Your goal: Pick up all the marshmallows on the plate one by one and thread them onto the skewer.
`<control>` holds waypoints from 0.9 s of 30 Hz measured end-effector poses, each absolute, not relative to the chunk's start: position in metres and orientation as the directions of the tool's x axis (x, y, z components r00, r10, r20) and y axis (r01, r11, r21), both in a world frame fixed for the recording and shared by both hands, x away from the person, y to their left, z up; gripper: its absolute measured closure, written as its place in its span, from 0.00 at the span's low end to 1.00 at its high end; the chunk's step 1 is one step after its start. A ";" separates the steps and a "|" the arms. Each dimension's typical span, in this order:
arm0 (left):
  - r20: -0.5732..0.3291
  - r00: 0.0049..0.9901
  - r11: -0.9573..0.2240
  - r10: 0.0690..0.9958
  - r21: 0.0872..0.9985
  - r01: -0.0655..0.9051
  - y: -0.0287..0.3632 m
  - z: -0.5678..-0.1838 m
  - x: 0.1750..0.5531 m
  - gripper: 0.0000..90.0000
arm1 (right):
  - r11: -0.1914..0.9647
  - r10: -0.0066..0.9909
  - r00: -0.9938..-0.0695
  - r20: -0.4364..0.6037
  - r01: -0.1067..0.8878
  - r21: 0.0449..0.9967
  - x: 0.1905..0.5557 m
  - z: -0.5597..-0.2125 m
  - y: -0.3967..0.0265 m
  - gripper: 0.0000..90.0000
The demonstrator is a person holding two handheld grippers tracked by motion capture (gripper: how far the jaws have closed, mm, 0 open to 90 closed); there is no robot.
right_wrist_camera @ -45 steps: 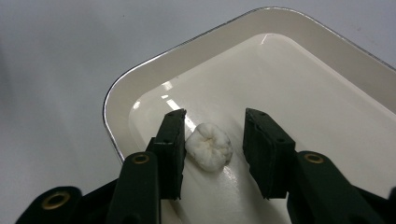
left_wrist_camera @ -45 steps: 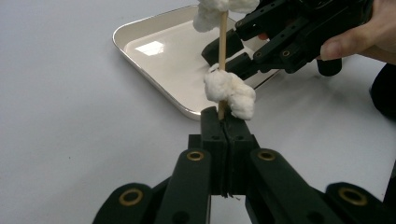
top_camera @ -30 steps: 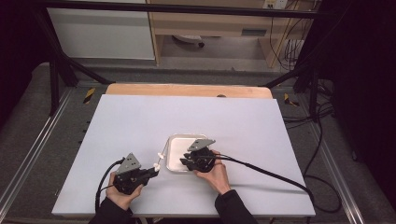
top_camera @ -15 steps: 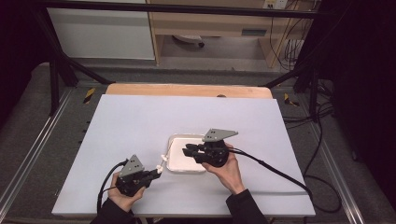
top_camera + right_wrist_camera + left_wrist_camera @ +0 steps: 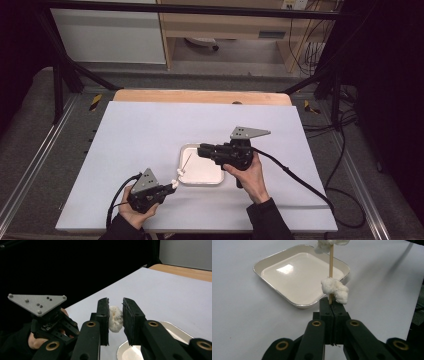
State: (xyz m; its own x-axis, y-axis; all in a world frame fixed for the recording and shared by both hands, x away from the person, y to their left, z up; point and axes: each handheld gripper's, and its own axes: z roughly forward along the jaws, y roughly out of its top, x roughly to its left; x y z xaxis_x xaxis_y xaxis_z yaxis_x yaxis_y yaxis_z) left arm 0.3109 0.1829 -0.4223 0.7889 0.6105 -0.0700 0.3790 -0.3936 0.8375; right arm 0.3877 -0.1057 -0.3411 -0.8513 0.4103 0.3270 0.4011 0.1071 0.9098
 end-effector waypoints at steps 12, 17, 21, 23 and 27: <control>-0.056 0.798 -0.409 0.600 0.836 0.366 0.180 -0.422 0.309 0.98 | 0.106 0.389 -0.854 0.346 0.415 0.904 0.391 -0.340 -0.096 0.84; -0.052 0.799 -0.411 0.599 0.837 0.363 0.180 -0.422 0.309 0.98 | 0.120 0.387 -0.853 0.350 0.423 0.898 0.393 -0.343 -0.095 0.84; -0.046 0.799 -0.420 0.599 0.832 0.363 0.180 -0.423 0.309 0.99 | 0.130 0.387 -0.850 0.358 0.435 0.891 0.394 -0.346 -0.093 0.84; -0.046 0.799 -0.420 0.600 0.832 0.363 0.180 -0.423 0.309 0.99 | 0.133 0.380 -0.849 0.366 0.442 0.887 0.394 -0.347 -0.092 0.84; -0.048 0.798 -0.427 0.601 0.825 0.371 0.179 -0.424 0.309 0.99 | 0.144 0.378 -0.847 0.375 0.453 0.880 0.394 -0.350 -0.090 0.85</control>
